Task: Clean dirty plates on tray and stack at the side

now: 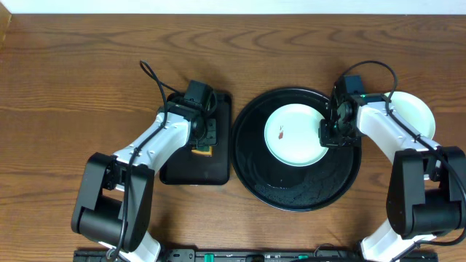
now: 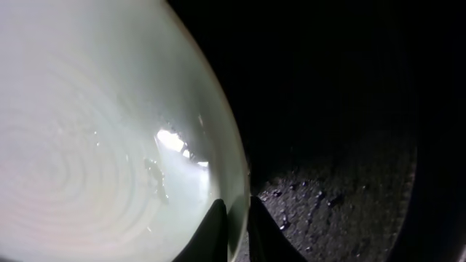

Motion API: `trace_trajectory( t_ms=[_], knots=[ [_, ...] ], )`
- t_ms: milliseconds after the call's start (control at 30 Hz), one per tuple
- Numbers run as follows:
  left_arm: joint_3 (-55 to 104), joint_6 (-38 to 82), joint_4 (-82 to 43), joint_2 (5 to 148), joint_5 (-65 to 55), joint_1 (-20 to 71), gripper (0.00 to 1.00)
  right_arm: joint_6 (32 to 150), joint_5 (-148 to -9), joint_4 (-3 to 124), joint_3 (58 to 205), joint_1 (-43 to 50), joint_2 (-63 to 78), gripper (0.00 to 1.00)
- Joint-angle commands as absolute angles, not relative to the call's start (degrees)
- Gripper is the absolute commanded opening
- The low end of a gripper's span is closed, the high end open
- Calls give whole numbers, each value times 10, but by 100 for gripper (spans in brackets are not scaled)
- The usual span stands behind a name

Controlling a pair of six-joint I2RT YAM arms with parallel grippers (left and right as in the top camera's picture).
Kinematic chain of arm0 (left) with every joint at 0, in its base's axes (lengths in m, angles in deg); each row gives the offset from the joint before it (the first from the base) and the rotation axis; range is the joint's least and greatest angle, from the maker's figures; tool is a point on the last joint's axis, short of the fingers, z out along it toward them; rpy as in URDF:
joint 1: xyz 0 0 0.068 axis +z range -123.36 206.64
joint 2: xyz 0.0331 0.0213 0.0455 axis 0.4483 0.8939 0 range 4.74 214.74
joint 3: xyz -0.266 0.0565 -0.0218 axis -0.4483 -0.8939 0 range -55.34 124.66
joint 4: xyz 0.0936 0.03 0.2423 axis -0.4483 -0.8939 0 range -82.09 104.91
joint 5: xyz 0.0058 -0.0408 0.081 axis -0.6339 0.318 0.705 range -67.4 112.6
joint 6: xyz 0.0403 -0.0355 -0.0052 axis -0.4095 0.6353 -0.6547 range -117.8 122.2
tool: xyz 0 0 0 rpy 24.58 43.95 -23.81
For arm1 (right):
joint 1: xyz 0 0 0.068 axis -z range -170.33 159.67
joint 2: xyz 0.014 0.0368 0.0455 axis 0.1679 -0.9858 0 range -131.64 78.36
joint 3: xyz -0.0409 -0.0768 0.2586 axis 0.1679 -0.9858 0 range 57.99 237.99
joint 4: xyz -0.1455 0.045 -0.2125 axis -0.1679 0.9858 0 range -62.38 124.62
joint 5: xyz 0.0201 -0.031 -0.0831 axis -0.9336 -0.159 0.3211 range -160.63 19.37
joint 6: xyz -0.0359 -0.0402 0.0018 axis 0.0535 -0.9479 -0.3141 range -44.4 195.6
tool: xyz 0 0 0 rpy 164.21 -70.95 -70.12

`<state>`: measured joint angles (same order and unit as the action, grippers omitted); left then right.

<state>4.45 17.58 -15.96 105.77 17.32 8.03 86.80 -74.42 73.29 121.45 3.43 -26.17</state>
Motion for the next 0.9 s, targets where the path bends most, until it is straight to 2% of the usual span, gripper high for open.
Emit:
trace_trajectory(
  t_ms=[0,200,267,333,367,433,533,567,633,667,700,767,867],
  knots=[
    [40,177,-161,1066,172,80,60,872,-729,725,1214,29,-261,14],
    [40,177,-161,1066,172,80,60,874,-704,711,1214,29,-261,17],
    [40,177,-161,1066,172,80,60,874,-701,709,1213,29,-261,13],
    [40,176,-161,1066,173,80,59,876,-702,706,1213,29,-261,1],
    [40,176,-161,1066,173,80,58,876,-702,704,1213,29,-261,1],
    [40,177,-159,1066,172,80,34,876,-702,699,1213,29,-261,1],
    [40,177,-153,1066,173,80,13,876,-702,696,1213,29,-261,1],
    [40,177,-152,1066,173,80,8,876,-702,696,1213,29,-261,1],
    [40,177,-152,1066,173,80,8,876,-702,696,1213,29,-261,1],
    [40,176,-152,1066,173,80,8,876,-702,696,1213,29,-261,1],
    [40,177,-152,1066,173,80,17,876,-702,696,1213,29,-261,1],
    [40,177,-148,1066,173,80,63,876,-702,696,1213,29,-261,1],
    [40,177,-135,1066,173,80,63,876,-702,694,1213,29,-261,1]
  ],
)
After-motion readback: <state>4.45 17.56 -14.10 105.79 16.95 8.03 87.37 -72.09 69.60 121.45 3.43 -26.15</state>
